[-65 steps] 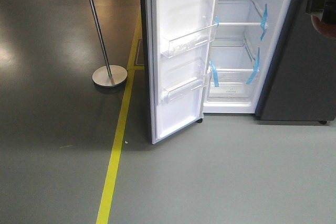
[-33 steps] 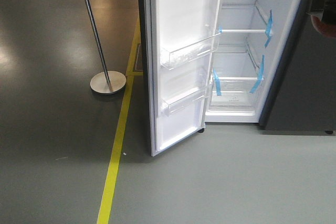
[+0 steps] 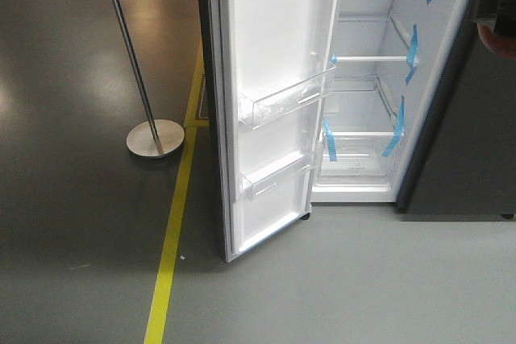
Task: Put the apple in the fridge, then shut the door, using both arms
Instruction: 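Approach the refrigerator door bins with the held apple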
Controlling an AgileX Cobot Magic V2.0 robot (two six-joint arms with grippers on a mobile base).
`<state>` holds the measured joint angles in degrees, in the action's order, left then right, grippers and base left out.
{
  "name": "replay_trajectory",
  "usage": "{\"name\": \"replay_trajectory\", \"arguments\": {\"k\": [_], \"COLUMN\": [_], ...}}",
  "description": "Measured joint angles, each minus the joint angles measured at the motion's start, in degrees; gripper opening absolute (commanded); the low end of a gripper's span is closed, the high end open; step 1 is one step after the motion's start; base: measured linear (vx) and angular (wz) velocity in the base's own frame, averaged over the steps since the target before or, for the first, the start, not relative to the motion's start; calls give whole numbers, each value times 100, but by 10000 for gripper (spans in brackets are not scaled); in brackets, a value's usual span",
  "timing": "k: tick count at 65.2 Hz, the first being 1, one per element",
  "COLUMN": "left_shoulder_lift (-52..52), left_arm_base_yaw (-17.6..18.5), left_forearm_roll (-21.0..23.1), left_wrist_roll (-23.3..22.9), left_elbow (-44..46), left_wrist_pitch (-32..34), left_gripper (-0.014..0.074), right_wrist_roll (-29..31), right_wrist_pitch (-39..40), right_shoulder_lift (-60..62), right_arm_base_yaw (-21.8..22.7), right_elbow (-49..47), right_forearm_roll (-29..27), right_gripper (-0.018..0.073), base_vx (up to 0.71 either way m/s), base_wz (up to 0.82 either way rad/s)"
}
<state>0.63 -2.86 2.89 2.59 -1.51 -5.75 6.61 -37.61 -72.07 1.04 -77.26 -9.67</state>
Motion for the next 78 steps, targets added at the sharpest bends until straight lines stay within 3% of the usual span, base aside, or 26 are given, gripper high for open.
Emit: {"name": "replay_trajectory", "arguments": {"k": [78], "left_shoulder_lift": [0], "left_arm_base_yaw": [0], "left_forearm_roll": [0], "left_wrist_roll": [0], "left_elbow": [0], "left_wrist_pitch": [0], "left_gripper": [-7], "right_wrist_roll": [0], "right_wrist_pitch": [0], "right_shoulder_lift": [0], "right_arm_base_yaw": [0], "right_elbow": [0], "right_forearm_roll": [0], "right_gripper": [228], "base_vx": [11], "base_wz": [-2]}}
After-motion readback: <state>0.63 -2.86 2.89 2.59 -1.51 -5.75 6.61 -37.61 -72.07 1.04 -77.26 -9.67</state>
